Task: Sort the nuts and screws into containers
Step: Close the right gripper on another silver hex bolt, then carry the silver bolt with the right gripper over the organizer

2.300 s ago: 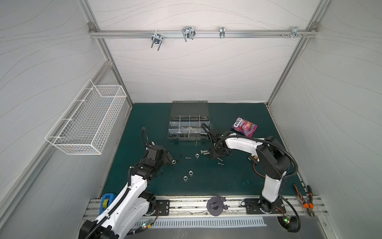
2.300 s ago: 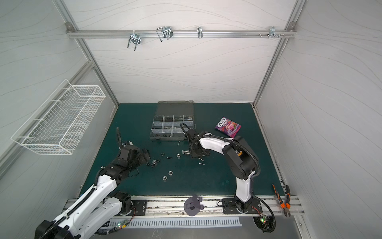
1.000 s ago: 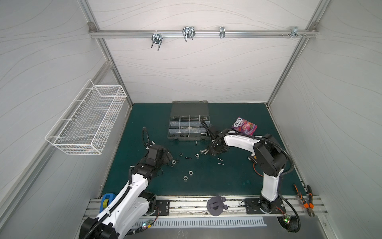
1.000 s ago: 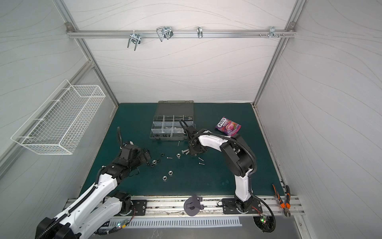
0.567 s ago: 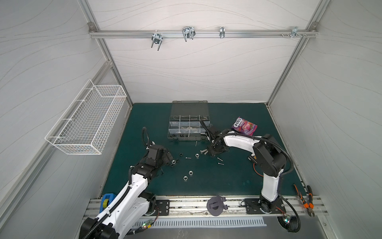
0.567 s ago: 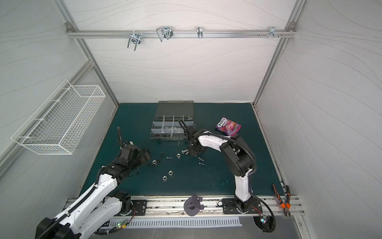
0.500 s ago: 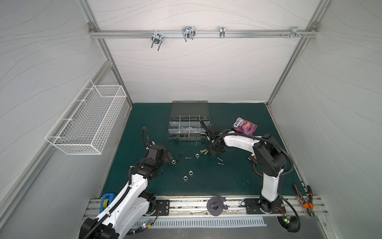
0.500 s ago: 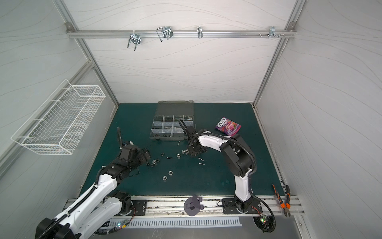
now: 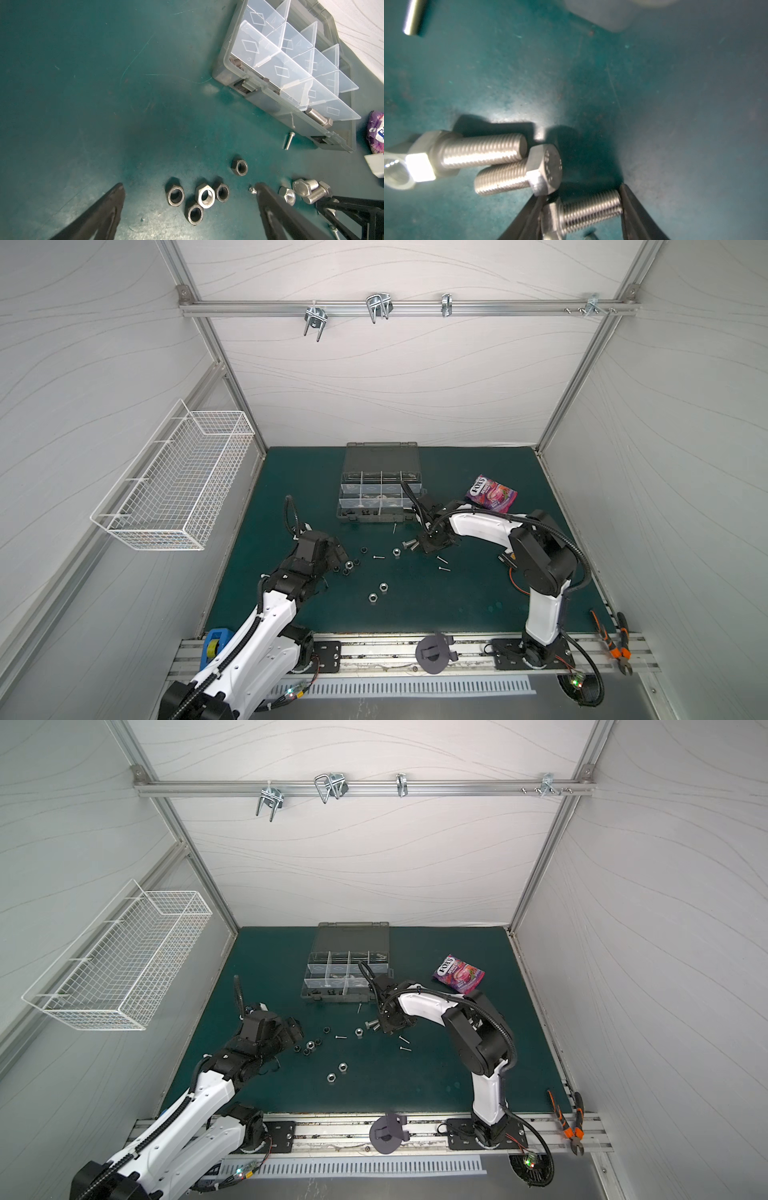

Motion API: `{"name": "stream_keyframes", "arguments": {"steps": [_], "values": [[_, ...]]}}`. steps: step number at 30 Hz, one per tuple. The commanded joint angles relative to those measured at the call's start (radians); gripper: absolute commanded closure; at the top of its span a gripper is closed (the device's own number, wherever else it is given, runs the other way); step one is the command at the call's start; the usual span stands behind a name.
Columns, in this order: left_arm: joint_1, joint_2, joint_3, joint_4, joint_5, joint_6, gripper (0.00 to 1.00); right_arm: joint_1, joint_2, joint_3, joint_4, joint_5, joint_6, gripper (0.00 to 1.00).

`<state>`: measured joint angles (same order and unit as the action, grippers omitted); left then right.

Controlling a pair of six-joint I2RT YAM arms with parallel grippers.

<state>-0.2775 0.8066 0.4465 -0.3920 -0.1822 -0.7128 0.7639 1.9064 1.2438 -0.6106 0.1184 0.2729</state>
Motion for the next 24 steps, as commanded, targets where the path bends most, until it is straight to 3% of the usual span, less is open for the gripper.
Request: {"name": "stream_keyframes", "arguments": {"steps": [1, 13, 24], "values": [[0.003, -0.001, 0.039, 0.008, -0.005, -0.018, 0.01, 0.014, 0.016, -0.047, -0.068, -0.032, 0.021, 0.57], [0.003, 0.013, 0.049, 0.017, -0.007, -0.016, 0.01, 0.014, -0.094, 0.001, -0.098, -0.003, 0.067, 0.74], [0.004, 0.042, 0.06, 0.028, 0.007, -0.015, 0.01, 0.015, -0.057, 0.234, -0.16, 0.043, 0.132, 0.76]]}}
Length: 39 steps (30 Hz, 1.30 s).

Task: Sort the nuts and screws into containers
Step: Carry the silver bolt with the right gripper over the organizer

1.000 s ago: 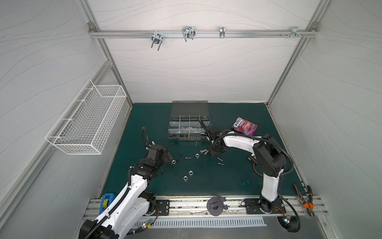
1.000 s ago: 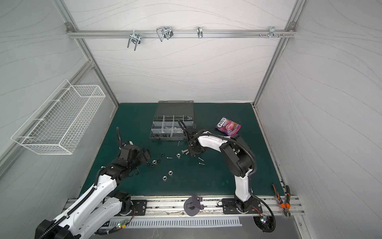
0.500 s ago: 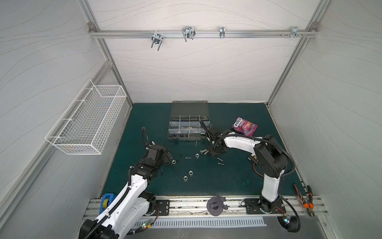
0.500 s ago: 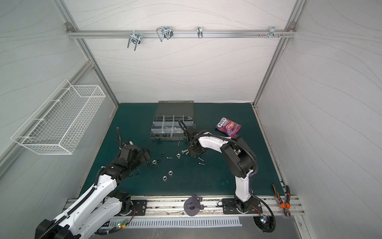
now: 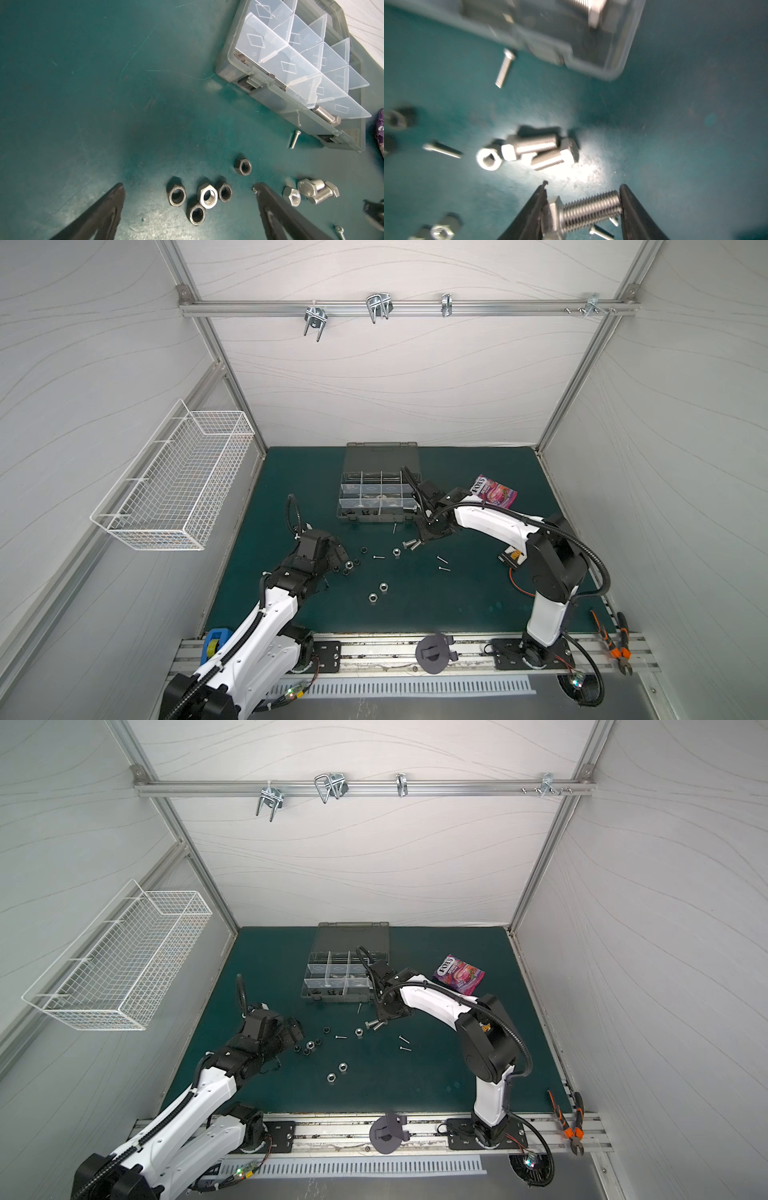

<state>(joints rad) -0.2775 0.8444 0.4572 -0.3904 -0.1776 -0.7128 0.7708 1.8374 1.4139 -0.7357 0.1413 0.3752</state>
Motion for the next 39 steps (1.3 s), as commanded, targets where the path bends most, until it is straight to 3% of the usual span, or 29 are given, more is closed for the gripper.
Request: {"name": "stream_keyframes", "arguments": {"steps": [1, 14, 26, 30, 39], "values": [[0.003, 0.004, 0.05, 0.028, 0.006, -0.016, 0.01, 0.008, 0.026, 0.094, -0.038, 0.025, 0.034, 0.76], [0.003, 0.016, 0.051, 0.037, 0.038, -0.011, 0.01, 0.023, 0.26, 0.396, -0.04, 0.09, 0.039, 0.77], [0.003, 0.021, 0.046, 0.04, 0.046, -0.012, 0.01, 0.021, 0.405, 0.527, -0.035, 0.118, 0.042, 0.75], [0.003, 0.024, 0.046, 0.04, 0.045, -0.011, 0.01, 0.015, 0.439, 0.561, -0.039, 0.11, 0.05, 0.7], [0.003, 0.024, 0.047, 0.032, 0.039, -0.008, 0.01, 0.012, 0.468, 0.585, -0.044, 0.105, 0.051, 0.43]]}}
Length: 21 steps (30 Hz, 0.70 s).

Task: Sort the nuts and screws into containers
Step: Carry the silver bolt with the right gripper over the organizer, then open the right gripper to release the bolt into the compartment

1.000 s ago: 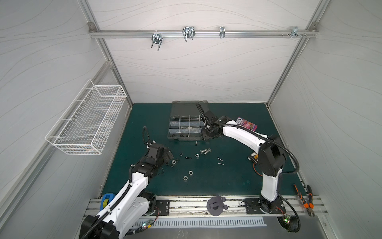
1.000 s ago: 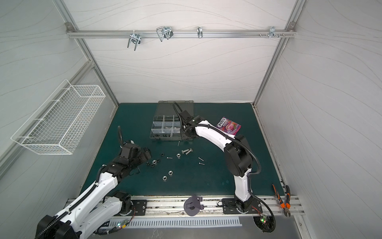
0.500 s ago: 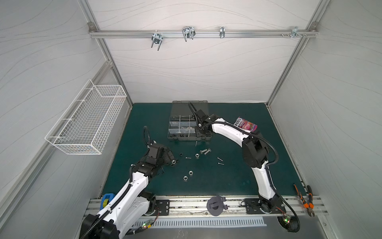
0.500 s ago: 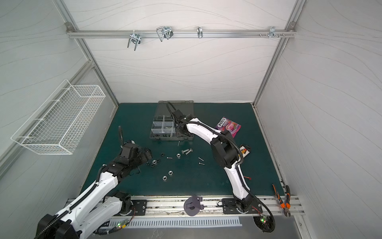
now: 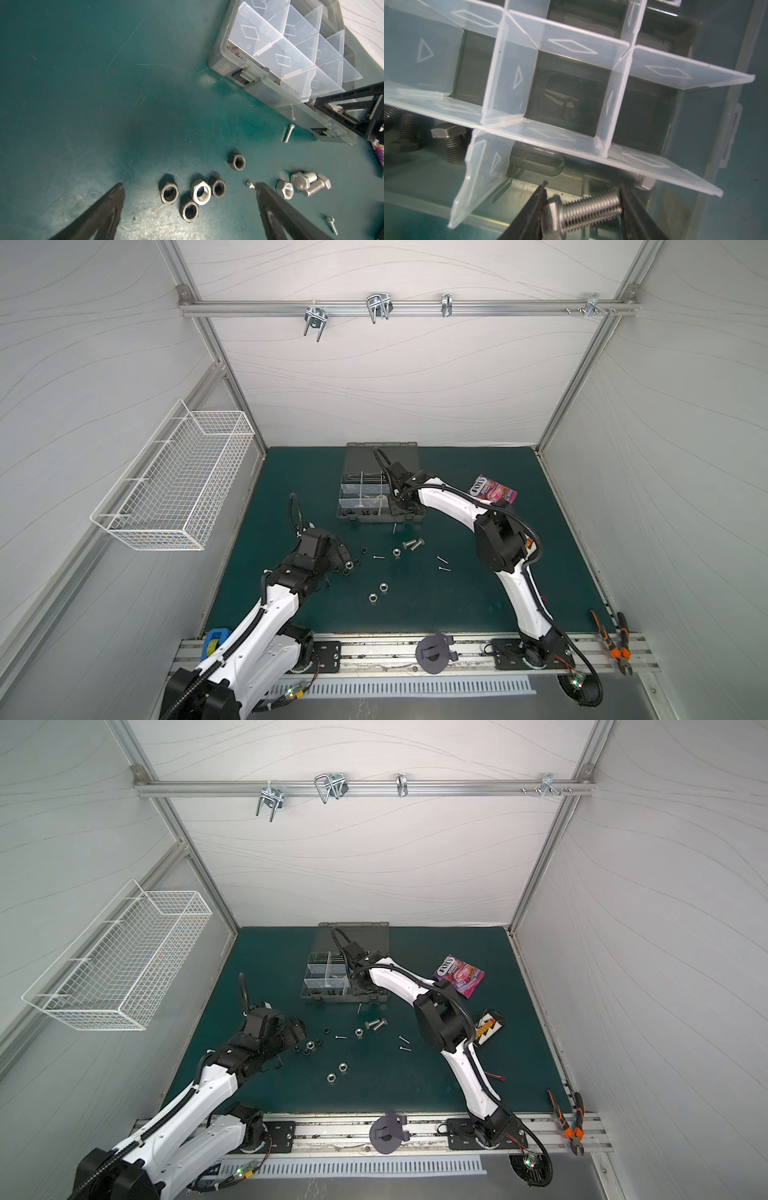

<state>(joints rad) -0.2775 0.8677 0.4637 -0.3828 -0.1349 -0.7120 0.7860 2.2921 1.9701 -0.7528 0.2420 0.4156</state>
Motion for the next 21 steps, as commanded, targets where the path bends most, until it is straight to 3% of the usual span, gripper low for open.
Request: {"name": "stream_keyframes", "arguments": {"steps": [1, 7, 15, 21], "values": [[0.003, 0.001, 0.041, 0.025, -0.004, -0.007, 0.01, -0.004, 0.015, 0.029, -0.027, 0.002, 0.01, 0.41], [0.003, 0.002, 0.043, 0.023, -0.007, -0.007, 0.01, -0.005, 0.008, 0.031, -0.029, -0.004, 0.013, 0.3], [0.003, -0.002, 0.051, 0.006, -0.022, -0.007, 0.01, 0.0, -0.073, -0.018, -0.032, 0.005, 0.009, 0.3], [0.003, -0.005, 0.053, 0.002, -0.023, -0.005, 0.01, 0.022, -0.209, -0.136, -0.007, 0.036, 0.0, 0.25]]}}
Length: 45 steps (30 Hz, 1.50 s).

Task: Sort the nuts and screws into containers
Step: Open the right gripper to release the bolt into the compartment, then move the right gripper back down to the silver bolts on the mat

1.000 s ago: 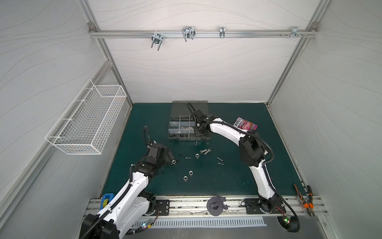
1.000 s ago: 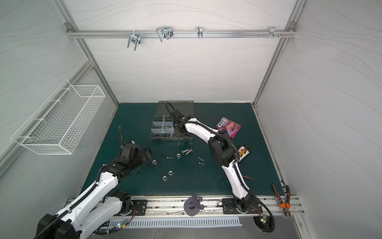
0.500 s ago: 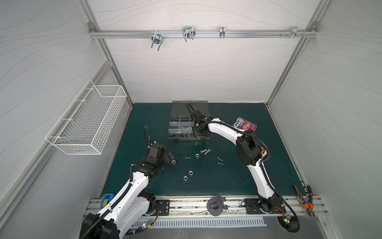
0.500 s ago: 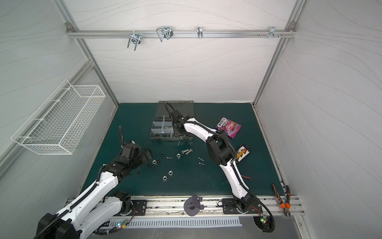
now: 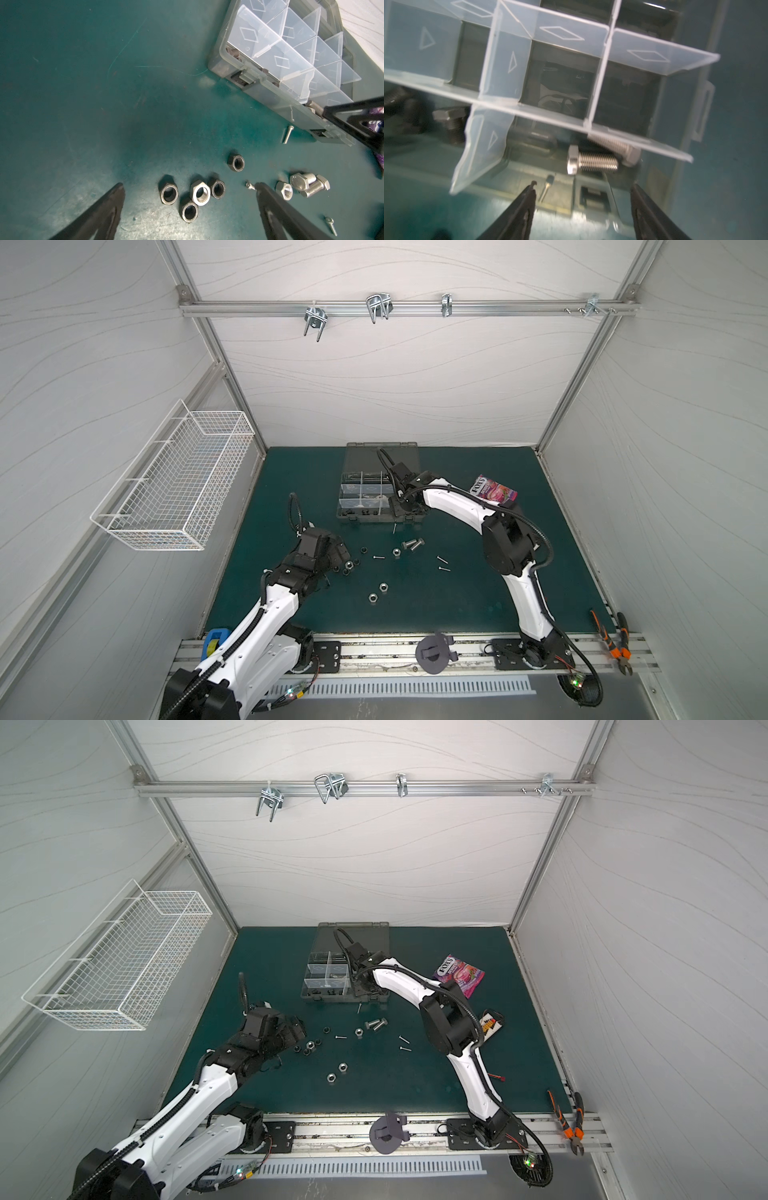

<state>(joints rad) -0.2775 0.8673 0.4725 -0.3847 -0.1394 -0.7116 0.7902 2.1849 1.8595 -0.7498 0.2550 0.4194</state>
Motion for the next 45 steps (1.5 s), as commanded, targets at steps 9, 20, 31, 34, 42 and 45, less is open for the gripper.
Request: {"name": "stream_keyframes", "arguments": {"steps": [9, 20, 31, 34, 42, 45], "values": [[0.003, -0.015, 0.041, 0.004, -0.025, -0.005, 0.01, 0.049, -0.333, -0.322, 0.018, 0.046, -0.032, 0.2], [0.004, -0.024, 0.025, 0.009, -0.025, -0.024, 0.01, 0.095, -0.466, -0.607, 0.024, 0.004, -0.053, 0.15], [0.003, -0.024, 0.018, 0.007, -0.018, -0.031, 0.01, 0.122, -0.345, -0.583, 0.068, -0.051, -0.075, 0.15], [0.004, -0.025, 0.017, 0.007, -0.02, -0.031, 0.01, 0.122, -0.308, -0.559, 0.067, -0.046, -0.085, 0.16], [0.003, -0.014, 0.017, 0.014, -0.02, -0.029, 0.01, 0.11, -0.231, -0.522, 0.068, -0.038, -0.099, 0.15], [0.003, -0.013, 0.018, 0.014, -0.022, -0.027, 0.01, 0.097, -0.219, -0.524, 0.075, -0.047, -0.096, 0.16]]}}
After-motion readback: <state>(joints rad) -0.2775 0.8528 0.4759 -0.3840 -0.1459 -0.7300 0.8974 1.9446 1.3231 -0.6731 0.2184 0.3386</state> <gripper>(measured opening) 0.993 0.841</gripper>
